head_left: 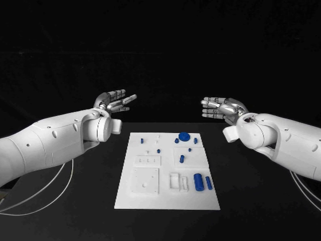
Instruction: Assemble the parts on the task board
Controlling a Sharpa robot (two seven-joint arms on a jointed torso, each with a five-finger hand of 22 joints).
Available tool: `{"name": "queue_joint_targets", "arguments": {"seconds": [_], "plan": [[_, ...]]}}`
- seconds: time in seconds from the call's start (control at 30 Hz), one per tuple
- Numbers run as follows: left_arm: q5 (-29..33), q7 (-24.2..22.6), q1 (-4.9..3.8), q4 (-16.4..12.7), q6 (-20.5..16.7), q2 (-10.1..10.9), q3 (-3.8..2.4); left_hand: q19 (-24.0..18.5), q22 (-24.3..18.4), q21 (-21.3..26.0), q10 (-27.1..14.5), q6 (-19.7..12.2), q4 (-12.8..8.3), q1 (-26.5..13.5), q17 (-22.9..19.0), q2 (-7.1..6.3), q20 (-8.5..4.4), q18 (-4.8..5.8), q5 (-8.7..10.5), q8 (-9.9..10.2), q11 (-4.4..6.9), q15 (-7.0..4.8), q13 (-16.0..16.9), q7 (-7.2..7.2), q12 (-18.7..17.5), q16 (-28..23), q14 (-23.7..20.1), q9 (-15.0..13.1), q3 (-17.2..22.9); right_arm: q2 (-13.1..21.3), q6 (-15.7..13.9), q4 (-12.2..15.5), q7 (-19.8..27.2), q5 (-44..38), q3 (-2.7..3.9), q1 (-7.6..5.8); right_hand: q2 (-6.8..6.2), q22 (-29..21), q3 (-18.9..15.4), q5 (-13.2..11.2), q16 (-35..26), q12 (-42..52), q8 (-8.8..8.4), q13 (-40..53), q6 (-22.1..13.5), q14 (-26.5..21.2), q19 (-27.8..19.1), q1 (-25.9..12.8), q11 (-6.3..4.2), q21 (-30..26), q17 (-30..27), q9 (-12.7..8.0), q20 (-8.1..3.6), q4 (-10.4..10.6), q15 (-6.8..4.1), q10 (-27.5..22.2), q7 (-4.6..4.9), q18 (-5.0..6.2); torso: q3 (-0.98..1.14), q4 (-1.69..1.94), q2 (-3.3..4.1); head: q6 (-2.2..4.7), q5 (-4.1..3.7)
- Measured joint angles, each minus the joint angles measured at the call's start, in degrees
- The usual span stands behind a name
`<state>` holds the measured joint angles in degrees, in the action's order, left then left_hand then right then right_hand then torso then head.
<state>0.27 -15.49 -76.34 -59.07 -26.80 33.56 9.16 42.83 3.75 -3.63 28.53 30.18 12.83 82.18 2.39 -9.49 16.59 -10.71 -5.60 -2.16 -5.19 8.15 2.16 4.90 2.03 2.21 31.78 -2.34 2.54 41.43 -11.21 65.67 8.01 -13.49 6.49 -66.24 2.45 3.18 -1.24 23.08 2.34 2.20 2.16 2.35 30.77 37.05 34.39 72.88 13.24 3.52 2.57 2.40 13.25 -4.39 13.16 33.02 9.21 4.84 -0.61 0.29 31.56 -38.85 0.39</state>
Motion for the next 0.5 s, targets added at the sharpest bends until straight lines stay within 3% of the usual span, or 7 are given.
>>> {"name": "queue_joint_targets", "arguments": {"seconds": [0.07,0.17,0.23,0.27,0.33,0.4,0.5], "plan": [[-0.01,0.36,0.05,-0.1,0.79,0.15,0.01,0.91,0.1,-0.02,1.11,0.49,-1.12,-0.54,0.06,0.54,-0.09,0.0,0.0,0.0,-0.41,0.11,0.06,0.46,0.0,0.0,1.46,-0.01,0.05,-0.42,0.16,-1.17,-0.24,-2.98,0.0,0.0,0.0,0.25,0.32,-0.46,0.2,0.03,0.35,0.19,3.93,3.37,3.75,0.41,-0.59,0.59,0.15,0.17,-0.45,-1.15,-0.5,3.93,0.45,0.92,-0.01,0.0,-0.01,0.21,0.3],[-0.04,0.68,0.11,-0.52,1.83,0.71,0.01,2.89,0.21,-0.45,5.41,2.83,-4.55,-2.08,0.39,2.68,-0.23,0.0,0.0,0.0,-1.61,0.65,0.28,1.33,0.23,0.53,7.63,-0.14,-0.16,-0.69,-0.61,-2.05,-0.24,-8.91,0.0,0.0,-0.12,0.64,1.46,-1.14,0.55,0.39,0.62,0.48,11.19,10.35,9.7,1.75,-1.68,1.58,0.45,0.46,-1.28,-3.03,-1.38,11.34,1.07,0.92,-0.05,-0.05,-0.01,0.53,0.69],[-0.09,0.78,0.11,-0.98,2.35,1.19,0.02,3.72,0.34,-0.95,9.35,5.51,-6.06,-2.63,0.65,3.68,-1.09,0.01,0.0,-0.24,-2.97,1.41,0.49,2.03,0.45,0.85,12.38,-0.26,-0.34,-1.09,-1.17,-2.45,-0.17,-12.69,0.0,0.0,-0.27,0.75,2.69,-1.86,0.57,0.61,0.67,0.68,15.59,16.46,12.7,1.89,-2.41,2.2,0.75,0.64,-2.07,-4.26,-2.17,16.55,0.82,0.91,-0.09,-0.12,-0.01,0.66,0.83],[-0.12,0.81,0.11,-1.45,2.66,1.6,0.02,4.44,0.34,-1.36,12.01,7.29,-7.14,-3.11,0.73,4.24,-1.66,0.01,0.0,-0.24,-3.68,1.48,0.62,2.44,0.52,0.85,14.31,-0.34,-0.57,-1.49,-1.49,-2.77,-0.1,-15.22,0.0,0.0,-0.27,0.94,3.91,-2.56,1.01,0.7,1.02,0.82,19.6,19.95,14.44,1.89,-3.11,2.84,0.94,0.84,-2.74,-4.98,-2.99,21.35,0.36,0.92,-0.12,-0.18,-0.01,0.74,0.94],[-0.18,0.82,0.11,-2.32,3.12,2.36,0.02,6.45,0.64,-2.42,17.19,9.62,-8.52,-3.21,0.98,5.39,-2.67,0.01,-0.39,-0.54,-4.14,1.57,0.85,2.91,1.11,1.66,18.95,-0.49,-0.87,-2.19,-1.84,-3.36,0.02,-19.18,0.0,-0.01,-0.12,0.98,6.12,-3.78,1.05,0.89,1.03,0.9,25.16,22.93,15.96,2.03,-4.11,3.36,1.05,1.05,-3.69,-5.6,-3.95,25.6,-0.55,0.92,-0.14,-0.28,0.01,0.92,1.1],[-0.22,0.79,0.1,-3.3,3.74,3.27,0.02,8.45,0.78,-3.6,23.71,11.26,-10.36,-3.77,1.09,6.58,-4.57,1.91,-0.68,-0.56,-4.08,1.26,1.08,3.1,1.34,2.0,22.57,-0.54,-1.77,-2.96,-2.11,-3.99,0.17,-23.66,0.01,-0.03,-0.4,0.98,8.99,-4.59,1.05,0.89,1.03,0.9,27.96,25.64,17.55,1.64,-4.85,3.75,1.3,1.1,-4.79,-6.19,-4.9,27.87,-1.26,0.91,-0.16,-0.38,0.09,1.18,1.28],[-0.28,0.56,0.05,-4.74,4.97,4.25,0.02,12.51,1.29,-6.06,26.41,11.88,-13.15,-3.23,1.47,7.63,-7.36,3.55,-1.0,-0.56,-3.46,0.12,1.14,2.67,1.34,2.83,28.21,-0.58,-2.89,-3.65,-2.33,-4.52,0.34,-29.86,0.02,-0.13,-1.02,1.43,12.05,-5.4,1.53,0.89,1.03,0.9,29.28,30.83,21.45,0.51,-5.78,5.66,2.11,1.1,-6.69,-7.01,-6.94,29.76,-1.85,0.78,-0.18,-0.35,0.34,1.59,1.27]]}}
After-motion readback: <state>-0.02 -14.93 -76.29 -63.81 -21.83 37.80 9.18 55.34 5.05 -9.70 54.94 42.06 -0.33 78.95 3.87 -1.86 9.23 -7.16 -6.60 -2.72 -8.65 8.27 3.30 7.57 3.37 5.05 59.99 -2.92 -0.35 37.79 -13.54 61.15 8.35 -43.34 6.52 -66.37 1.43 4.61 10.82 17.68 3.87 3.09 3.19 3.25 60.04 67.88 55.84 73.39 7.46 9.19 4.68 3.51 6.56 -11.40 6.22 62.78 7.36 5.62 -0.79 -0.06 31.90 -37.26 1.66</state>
